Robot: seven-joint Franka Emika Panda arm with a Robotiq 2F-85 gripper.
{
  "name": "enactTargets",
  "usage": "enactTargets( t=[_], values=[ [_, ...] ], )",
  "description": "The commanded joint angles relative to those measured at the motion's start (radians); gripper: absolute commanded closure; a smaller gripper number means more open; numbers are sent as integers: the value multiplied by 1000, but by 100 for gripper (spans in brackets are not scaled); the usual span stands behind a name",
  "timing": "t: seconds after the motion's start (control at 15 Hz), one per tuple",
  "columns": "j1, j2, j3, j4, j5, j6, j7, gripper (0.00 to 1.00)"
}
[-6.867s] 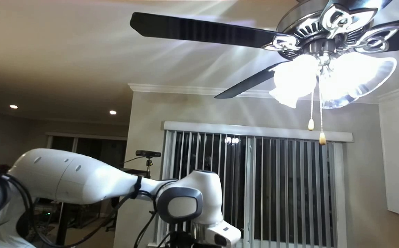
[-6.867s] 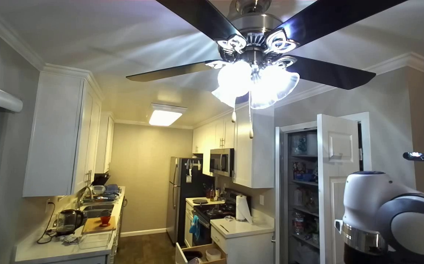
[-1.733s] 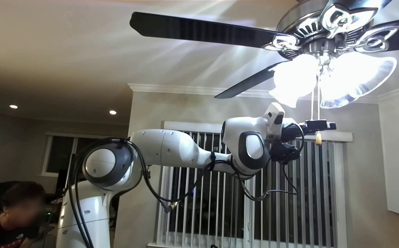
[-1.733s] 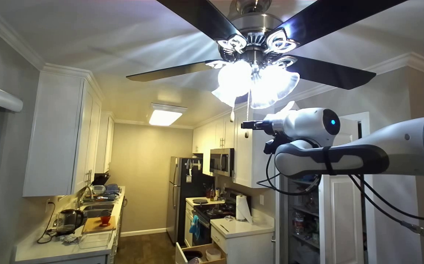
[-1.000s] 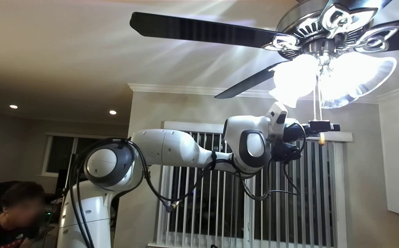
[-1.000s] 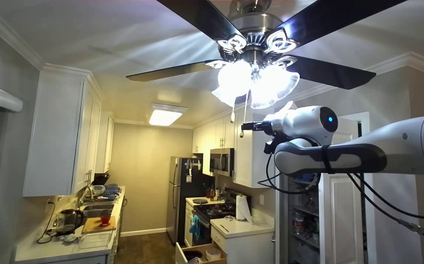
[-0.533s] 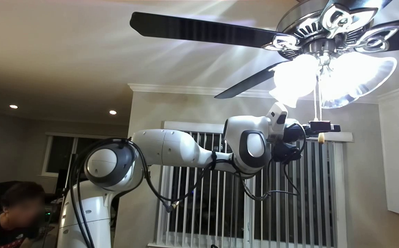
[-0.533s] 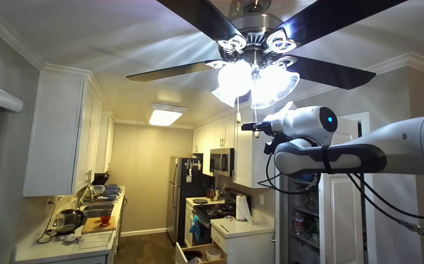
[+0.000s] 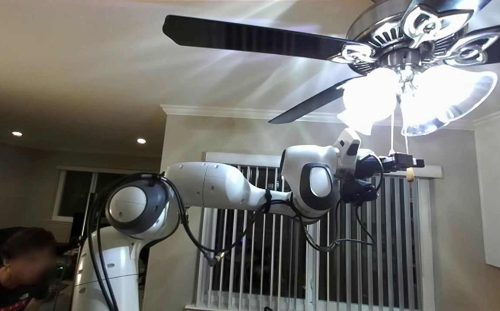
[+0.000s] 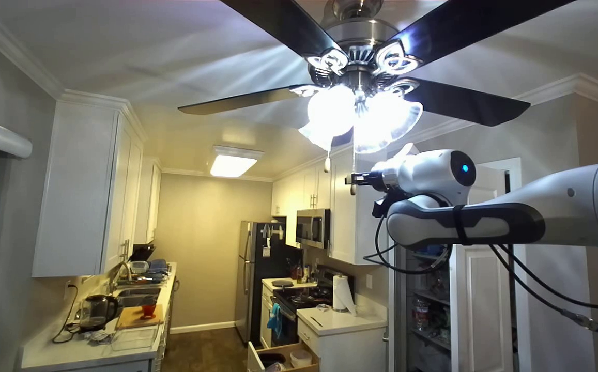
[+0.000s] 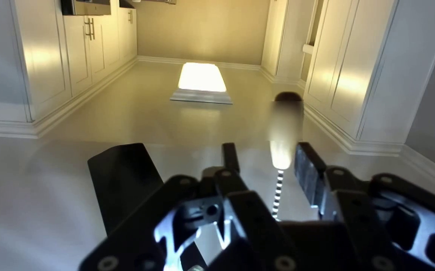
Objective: Turn off the lights
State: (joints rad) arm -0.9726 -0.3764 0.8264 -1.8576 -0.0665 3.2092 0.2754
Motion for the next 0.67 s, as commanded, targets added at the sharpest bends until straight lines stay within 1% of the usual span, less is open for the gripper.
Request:
enactTargets(
  t=[0.0, 0.07, 0.2, 0.27, 0.33, 0.6],
  values=[
    [1, 5, -1, 11, -6, -17, -8, 85],
    [1, 5, -1, 11, -6, -16, -8, 93],
    [1, 5, -2, 10, -6, -16, -8, 99],
    [2, 5, -2, 10, -6, -16, -9, 99],
    [3, 4, -3, 10, -5, -14, -9, 96],
    [15, 4, -9, -7, -3, -12, -10, 95]
  ],
)
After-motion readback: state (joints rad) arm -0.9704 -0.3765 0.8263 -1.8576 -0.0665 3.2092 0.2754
